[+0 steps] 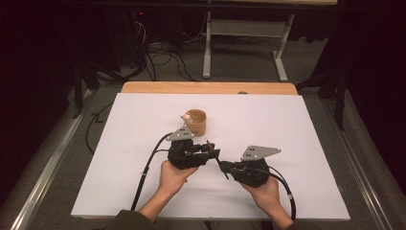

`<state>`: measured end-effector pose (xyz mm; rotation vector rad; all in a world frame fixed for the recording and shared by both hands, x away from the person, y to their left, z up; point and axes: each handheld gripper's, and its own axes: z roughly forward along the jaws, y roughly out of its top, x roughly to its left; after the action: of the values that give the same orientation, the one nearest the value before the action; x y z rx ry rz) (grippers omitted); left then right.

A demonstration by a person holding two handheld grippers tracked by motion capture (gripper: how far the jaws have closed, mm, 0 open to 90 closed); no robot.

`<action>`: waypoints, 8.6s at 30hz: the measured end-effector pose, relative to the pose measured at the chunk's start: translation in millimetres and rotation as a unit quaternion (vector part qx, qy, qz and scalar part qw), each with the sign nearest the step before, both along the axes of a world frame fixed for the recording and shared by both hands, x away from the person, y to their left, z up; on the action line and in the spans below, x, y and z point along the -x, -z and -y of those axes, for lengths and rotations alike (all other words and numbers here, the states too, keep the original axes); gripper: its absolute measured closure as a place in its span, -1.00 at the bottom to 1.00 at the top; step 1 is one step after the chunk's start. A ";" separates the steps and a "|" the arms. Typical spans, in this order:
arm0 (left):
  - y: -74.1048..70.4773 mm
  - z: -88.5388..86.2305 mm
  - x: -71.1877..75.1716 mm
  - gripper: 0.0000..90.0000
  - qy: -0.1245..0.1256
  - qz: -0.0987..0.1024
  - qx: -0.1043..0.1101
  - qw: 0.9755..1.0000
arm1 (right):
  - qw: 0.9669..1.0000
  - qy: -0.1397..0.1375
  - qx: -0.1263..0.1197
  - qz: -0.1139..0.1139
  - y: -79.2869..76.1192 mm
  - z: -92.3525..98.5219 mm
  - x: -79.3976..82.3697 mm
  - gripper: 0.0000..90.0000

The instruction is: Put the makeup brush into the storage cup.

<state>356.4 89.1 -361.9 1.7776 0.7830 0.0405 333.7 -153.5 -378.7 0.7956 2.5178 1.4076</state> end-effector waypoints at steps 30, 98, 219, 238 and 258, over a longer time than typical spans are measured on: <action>1.1 1.2 1.2 0.74 0.018 -0.005 0.004 1.000 | 1.000 -0.005 0.001 0.002 1.1 -2.6 0.9 0.91; -10.4 -19.9 5.3 0.85 0.016 0.006 0.007 1.000 | 0.994 0.084 -0.045 0.046 2.1 50.7 6.1 -0.20; -69.1 -30.6 -91.0 0.84 -0.137 0.059 -0.068 0.986 | 0.981 0.182 -0.031 0.062 26.1 99.6 5.9 -0.23; -64.7 -38.1 -103.8 0.84 -0.172 0.055 -0.076 0.981 | 0.981 0.181 -0.029 0.060 27.1 99.3 4.8 -0.23; -51.2 -27.4 -112.5 0.84 -0.175 0.051 -0.105 0.978 | 0.982 0.179 -0.028 0.059 27.1 98.7 5.1 -0.23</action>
<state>468.8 116.5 -310.7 1.7980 1.0391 0.4592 328.6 -252.2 -405.9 1.0765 2.1213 1.3605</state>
